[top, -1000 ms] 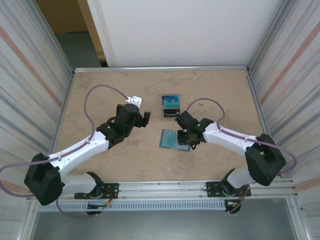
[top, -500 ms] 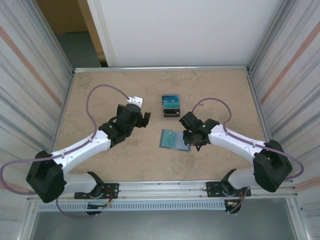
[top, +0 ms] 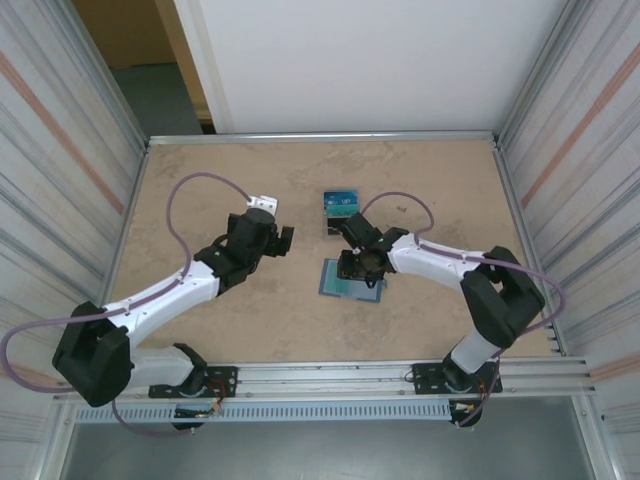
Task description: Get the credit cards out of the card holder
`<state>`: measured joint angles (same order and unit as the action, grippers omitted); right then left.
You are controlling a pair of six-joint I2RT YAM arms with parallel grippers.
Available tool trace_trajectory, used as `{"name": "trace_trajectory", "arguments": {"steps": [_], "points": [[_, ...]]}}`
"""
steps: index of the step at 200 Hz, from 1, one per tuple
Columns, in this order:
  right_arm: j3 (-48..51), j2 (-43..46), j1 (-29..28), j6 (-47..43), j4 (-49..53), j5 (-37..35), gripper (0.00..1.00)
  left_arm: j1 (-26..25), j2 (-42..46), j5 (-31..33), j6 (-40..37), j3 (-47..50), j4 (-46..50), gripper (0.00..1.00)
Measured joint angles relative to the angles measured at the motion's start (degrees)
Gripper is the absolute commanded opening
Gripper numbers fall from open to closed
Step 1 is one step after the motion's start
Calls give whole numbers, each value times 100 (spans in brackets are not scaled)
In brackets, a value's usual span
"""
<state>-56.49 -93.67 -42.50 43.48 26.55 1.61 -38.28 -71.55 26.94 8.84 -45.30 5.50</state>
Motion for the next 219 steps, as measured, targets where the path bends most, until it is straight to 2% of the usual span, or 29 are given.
{"name": "trace_trajectory", "arguments": {"steps": [53,82,129,166,219], "points": [[-203,-557,11,-42,-109,173,42,9,44,-37,7,15,-42,99],[-407,-793,11,-157,-120,345,36,9,44,-39,20,68,-107,99],[-774,-1123,-186,-608,-98,754,33,9,48,-37,22,92,-105,98],[-774,-1137,-328,-715,-39,999,33,9,162,-37,24,131,-79,99],[-365,-820,-92,-651,-236,1276,29,-35,466,-90,57,358,184,99]]}}
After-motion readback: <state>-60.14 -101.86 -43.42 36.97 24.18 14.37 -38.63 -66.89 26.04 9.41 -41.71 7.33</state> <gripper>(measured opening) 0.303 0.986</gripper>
